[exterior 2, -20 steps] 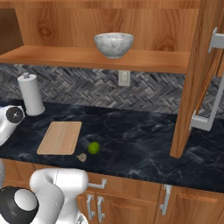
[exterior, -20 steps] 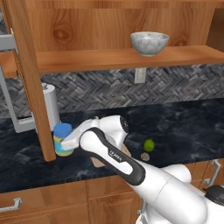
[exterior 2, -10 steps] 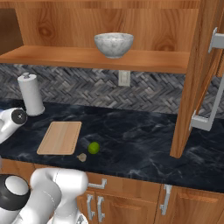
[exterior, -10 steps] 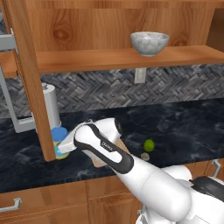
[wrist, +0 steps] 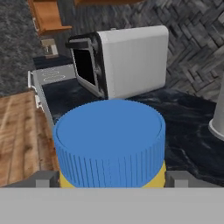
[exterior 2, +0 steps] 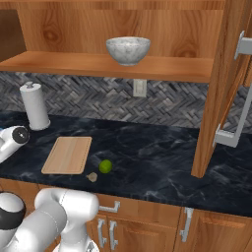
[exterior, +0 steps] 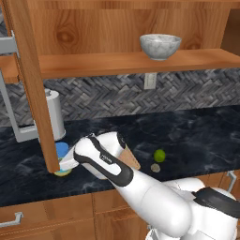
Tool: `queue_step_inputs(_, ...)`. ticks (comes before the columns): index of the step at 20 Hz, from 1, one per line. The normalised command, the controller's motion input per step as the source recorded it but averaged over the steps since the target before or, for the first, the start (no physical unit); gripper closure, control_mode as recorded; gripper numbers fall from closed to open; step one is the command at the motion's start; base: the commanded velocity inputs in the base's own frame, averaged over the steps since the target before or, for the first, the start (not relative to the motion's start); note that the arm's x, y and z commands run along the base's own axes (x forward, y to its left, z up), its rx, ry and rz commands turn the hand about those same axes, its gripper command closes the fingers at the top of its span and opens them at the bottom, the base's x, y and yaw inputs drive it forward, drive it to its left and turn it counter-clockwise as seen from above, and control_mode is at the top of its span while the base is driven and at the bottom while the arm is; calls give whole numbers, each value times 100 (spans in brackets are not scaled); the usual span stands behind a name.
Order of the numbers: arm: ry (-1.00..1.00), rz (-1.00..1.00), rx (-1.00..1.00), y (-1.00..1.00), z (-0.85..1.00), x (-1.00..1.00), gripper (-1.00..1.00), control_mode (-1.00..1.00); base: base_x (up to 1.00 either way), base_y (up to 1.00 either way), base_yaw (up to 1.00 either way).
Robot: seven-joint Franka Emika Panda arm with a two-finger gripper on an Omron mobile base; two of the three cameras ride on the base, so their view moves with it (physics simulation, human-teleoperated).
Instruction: Open the cabinet. Place the bowl and condiment on the counter. Then place the lime and garlic on the cutting board.
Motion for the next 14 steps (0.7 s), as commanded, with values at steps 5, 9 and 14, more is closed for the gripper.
queue_step_inputs(5,0,3,0,8,-15,0,100,-100,0,0,0)
queue_step_inputs(9,0,4,0,12,-15,5,100,-100,0,0,0)
queue_step_inputs(14,0,5,0,8,-14,11,100,-100,0,0,0)
